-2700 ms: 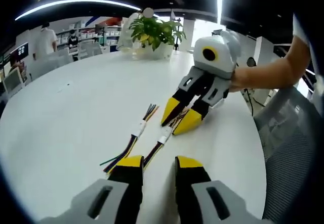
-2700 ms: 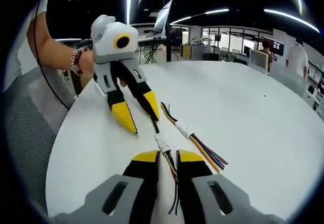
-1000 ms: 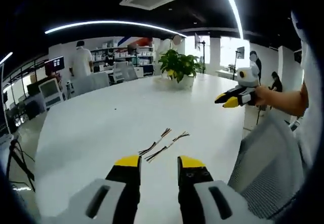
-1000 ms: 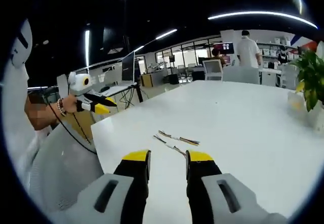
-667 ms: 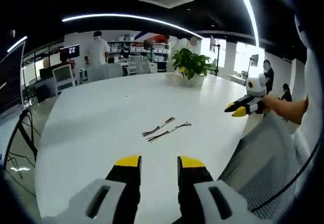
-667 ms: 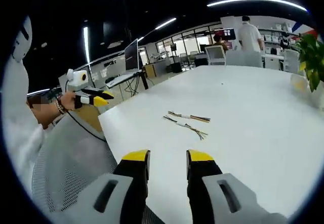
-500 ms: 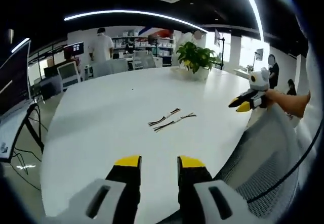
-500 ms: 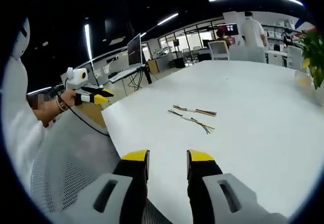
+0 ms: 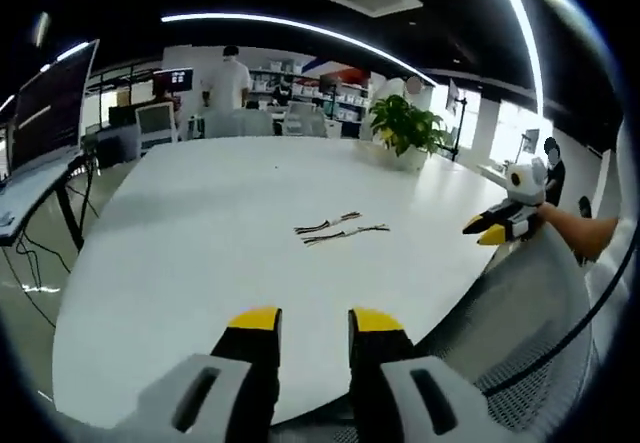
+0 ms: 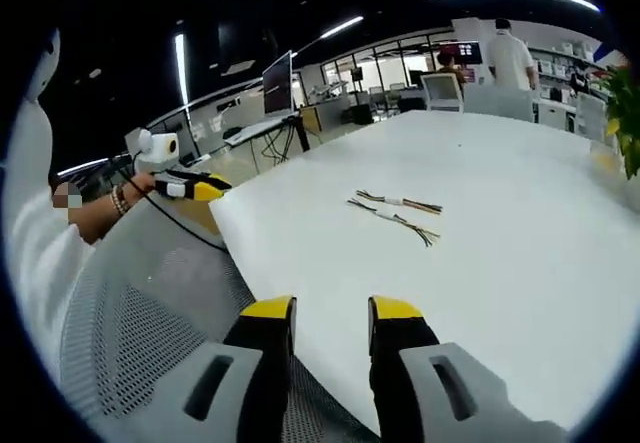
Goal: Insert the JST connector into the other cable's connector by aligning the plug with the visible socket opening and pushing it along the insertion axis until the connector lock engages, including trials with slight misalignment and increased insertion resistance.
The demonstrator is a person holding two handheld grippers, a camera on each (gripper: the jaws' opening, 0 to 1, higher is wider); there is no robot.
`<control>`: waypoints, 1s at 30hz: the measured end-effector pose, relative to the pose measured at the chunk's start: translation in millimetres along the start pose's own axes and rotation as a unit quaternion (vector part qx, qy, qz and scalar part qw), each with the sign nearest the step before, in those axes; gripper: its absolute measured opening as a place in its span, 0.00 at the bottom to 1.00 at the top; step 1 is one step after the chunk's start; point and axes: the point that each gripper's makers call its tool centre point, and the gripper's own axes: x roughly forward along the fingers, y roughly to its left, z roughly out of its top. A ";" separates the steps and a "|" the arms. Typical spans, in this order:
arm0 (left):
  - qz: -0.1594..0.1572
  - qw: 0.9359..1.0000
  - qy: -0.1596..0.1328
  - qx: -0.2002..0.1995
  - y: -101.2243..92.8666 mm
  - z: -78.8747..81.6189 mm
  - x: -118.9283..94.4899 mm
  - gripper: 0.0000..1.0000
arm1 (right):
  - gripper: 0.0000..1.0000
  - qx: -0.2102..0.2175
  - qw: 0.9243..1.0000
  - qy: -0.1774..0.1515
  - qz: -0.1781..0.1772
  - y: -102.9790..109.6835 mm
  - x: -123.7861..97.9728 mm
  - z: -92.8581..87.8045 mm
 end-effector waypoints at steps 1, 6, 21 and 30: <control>0.004 1.000 -0.004 -0.001 1.2 0.7 -0.3 0.20 | 0.26 -0.001 1.000 0.001 -0.001 0.0 -0.8 -1.3; 0.027 0.999 -0.018 -0.006 8.2 -0.5 0.1 0.19 | 0.24 -0.007 1.000 0.014 -0.002 3.9 -4.6 -11.8; 0.020 0.998 -0.049 -0.031 12.7 0.9 4.4 0.19 | 0.23 0.000 1.000 -0.008 -0.004 0.8 -3.4 -5.6; 0.025 0.997 -0.060 -0.043 11.4 4.9 2.7 0.19 | 0.22 0.013 1.000 -0.029 0.002 2.5 -4.0 -0.2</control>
